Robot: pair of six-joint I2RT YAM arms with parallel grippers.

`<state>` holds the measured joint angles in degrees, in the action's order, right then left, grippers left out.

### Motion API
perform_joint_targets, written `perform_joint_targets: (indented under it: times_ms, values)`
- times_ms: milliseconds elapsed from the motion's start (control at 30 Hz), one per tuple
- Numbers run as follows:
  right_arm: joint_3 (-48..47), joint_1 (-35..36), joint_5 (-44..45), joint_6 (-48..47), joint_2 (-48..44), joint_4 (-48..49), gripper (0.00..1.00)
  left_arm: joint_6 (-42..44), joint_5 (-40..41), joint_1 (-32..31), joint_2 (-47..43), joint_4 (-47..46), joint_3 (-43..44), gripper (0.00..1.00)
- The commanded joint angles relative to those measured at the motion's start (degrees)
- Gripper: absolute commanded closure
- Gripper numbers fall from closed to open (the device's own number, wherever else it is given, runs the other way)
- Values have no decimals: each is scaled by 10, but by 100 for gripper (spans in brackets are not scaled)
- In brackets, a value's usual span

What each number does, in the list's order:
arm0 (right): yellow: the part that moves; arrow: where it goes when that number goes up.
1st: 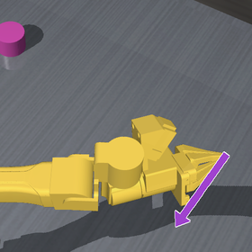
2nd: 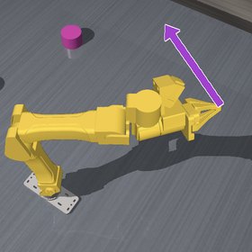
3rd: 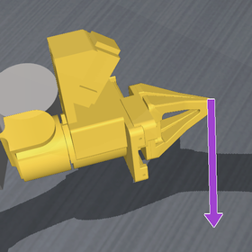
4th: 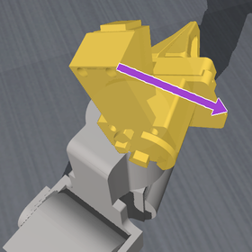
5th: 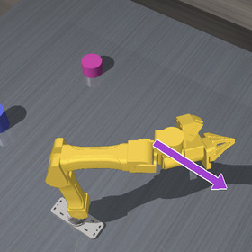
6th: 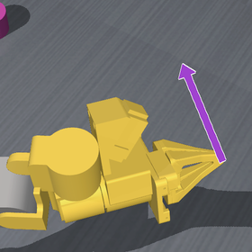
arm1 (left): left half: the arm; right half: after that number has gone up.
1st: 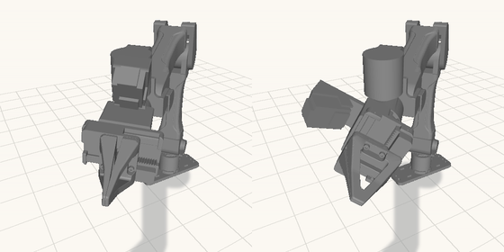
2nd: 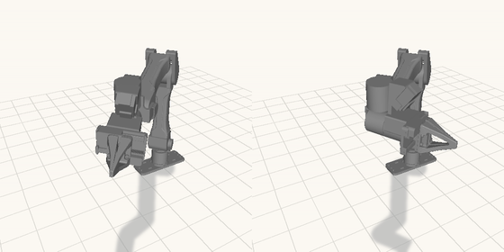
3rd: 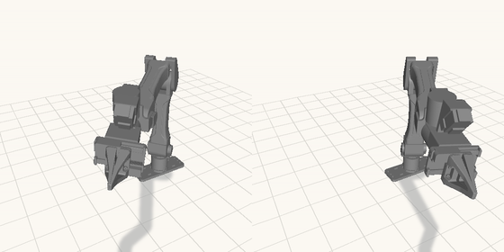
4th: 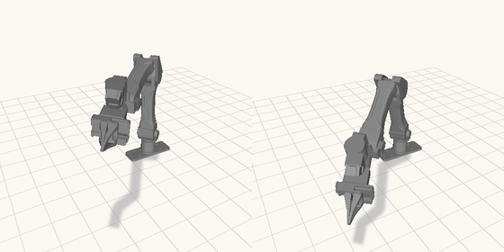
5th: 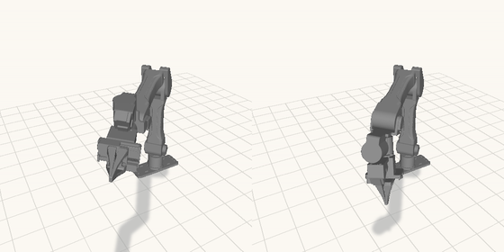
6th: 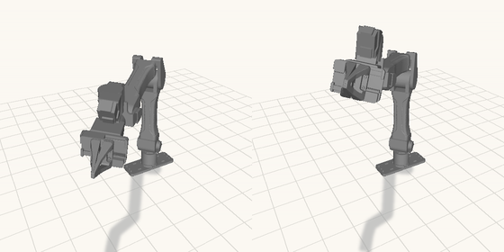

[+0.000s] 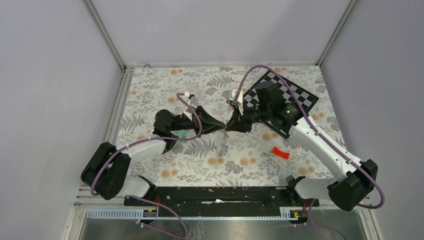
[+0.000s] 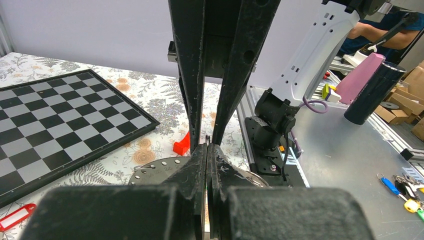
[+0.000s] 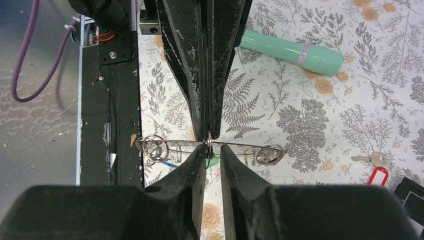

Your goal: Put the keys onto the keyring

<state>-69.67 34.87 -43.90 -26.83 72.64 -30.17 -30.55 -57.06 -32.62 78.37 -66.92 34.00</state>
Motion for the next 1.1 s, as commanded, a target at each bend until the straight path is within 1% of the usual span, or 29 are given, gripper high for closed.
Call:
perform_joint_targets:
  times_ms: [0,100,133,233,300,367,400,433,467,500,600,700,867,933,1067]
  values:
    - [-17,-2,-24,9,5,22,82,2,9,-1,-12,-33,5,100]
    - [-19,-2,-30,1,2,19,98,8,10,-1,-12,-26,5,100]
    - [-19,-3,-31,-4,1,14,100,12,12,0,-12,-20,5,100]
    - [-28,-3,-19,-26,-1,-14,100,36,21,3,-16,10,8,100]
    - [-44,-3,9,-43,1,-46,100,67,22,7,-20,58,20,99]
    - [-70,-2,36,-61,14,-92,100,119,19,10,-25,153,49,84]
    - [-89,0,46,-67,26,-115,100,163,14,11,-26,208,73,72]
    - [-101,1,55,-71,34,-135,100,191,7,11,-26,250,89,66]
    - [-112,3,68,-75,41,-154,100,215,2,11,-25,290,102,61]
    - [-121,7,77,-77,47,-168,100,229,-7,11,-23,306,112,57]
    - [-140,14,104,-81,59,-196,100,272,-40,11,-14,355,142,50]
    - [-157,18,119,-81,70,-210,100,296,-60,10,2,383,165,48]
    - [-173,21,128,-73,84,-218,100,294,-81,5,25,366,177,49]
    - [-178,21,129,-72,89,-219,100,288,-84,0,35,357,183,52]
    - [-183,21,128,-70,93,-217,100,259,-88,-4,51,321,184,63]
